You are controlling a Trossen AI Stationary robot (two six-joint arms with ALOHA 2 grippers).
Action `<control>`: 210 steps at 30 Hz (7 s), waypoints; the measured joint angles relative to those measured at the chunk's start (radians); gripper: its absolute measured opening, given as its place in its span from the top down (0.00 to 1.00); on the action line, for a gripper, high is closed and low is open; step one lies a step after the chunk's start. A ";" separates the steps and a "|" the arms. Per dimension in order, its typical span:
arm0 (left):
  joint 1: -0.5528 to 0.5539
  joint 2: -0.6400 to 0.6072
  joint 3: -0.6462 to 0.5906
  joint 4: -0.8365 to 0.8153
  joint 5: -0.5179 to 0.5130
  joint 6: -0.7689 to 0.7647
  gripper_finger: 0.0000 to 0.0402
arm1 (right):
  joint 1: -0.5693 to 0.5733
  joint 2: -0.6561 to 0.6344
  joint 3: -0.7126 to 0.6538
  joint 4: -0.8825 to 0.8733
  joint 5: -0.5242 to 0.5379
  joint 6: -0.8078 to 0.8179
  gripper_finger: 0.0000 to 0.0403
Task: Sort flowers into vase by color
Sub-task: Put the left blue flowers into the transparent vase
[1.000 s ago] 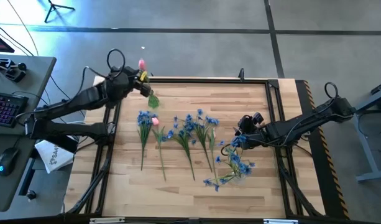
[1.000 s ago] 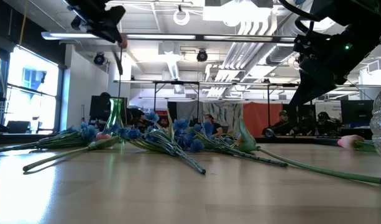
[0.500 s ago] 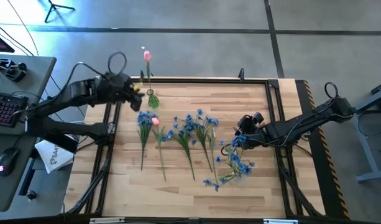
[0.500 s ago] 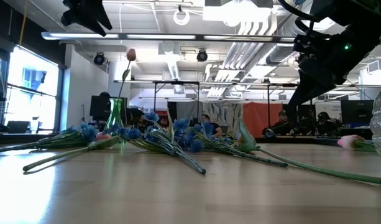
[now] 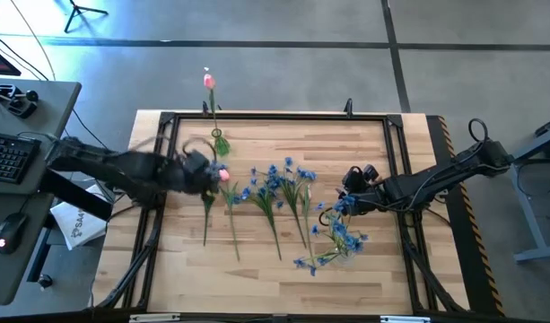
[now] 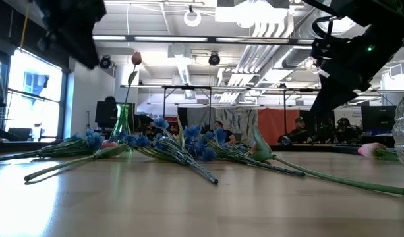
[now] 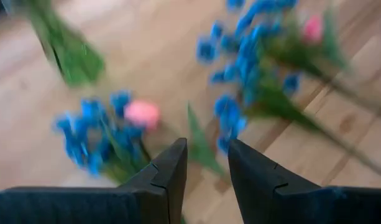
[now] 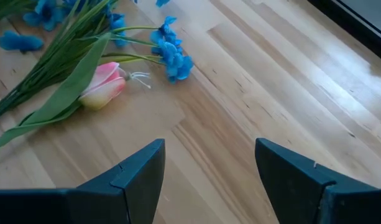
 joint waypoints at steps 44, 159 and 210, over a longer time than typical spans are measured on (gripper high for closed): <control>-0.213 0.146 -0.267 0.293 -0.153 -0.373 0.98 | -0.006 0.000 0.000 0.023 0.036 -0.008 0.39; 0.046 0.540 -0.003 0.986 -0.314 0.801 0.67 | 0.710 -0.344 0.001 0.563 -0.026 -0.480 1.00; 0.046 0.540 -0.003 1.002 -0.306 0.790 0.67 | 0.766 -0.179 0.305 -0.586 -0.377 0.781 0.60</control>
